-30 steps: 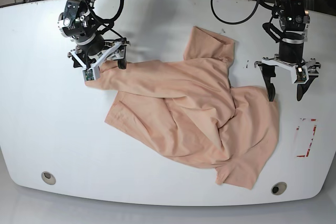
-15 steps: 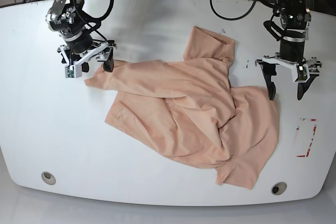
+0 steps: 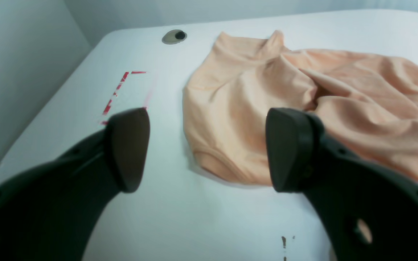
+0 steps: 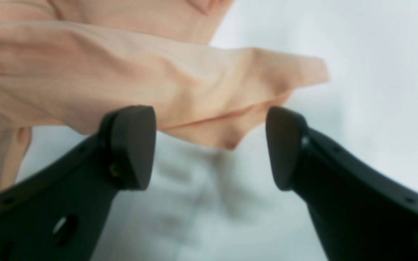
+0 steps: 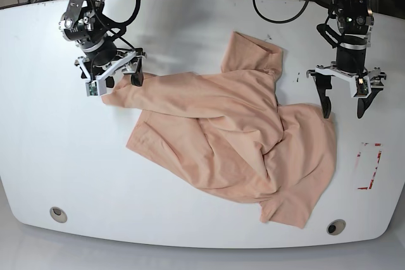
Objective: Fold the T-shirt properly
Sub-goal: 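Release the shirt edge and lift the right gripper away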
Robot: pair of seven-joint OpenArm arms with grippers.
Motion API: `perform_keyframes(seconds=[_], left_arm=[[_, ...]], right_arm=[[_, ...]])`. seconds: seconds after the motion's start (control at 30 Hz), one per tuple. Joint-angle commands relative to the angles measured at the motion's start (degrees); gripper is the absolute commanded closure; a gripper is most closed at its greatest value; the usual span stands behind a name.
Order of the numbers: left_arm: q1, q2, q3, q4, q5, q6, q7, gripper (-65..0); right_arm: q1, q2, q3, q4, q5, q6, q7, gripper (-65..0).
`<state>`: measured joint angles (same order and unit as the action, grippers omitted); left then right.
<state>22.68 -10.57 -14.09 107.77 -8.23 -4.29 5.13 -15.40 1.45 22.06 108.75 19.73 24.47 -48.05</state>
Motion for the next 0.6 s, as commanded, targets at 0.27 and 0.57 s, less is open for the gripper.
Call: perform_keyframes(seconds=[0.27, 0.57], left_arm=[[-0.5, -0.5, 0.2, -0.3, 0.3, 0.2, -1.4, -46.5], [-0.2, -0.5, -0.1, 0.5, 0.2, 0.2, -1.6, -46.5]], right_arm=[[1.2, 0.0, -0.8, -2.2, 1.3, 1.4, 2.3, -44.0], [1.0, -0.1, 0.2, -5.6, 1.3, 0.9, 4.4, -39.7]])
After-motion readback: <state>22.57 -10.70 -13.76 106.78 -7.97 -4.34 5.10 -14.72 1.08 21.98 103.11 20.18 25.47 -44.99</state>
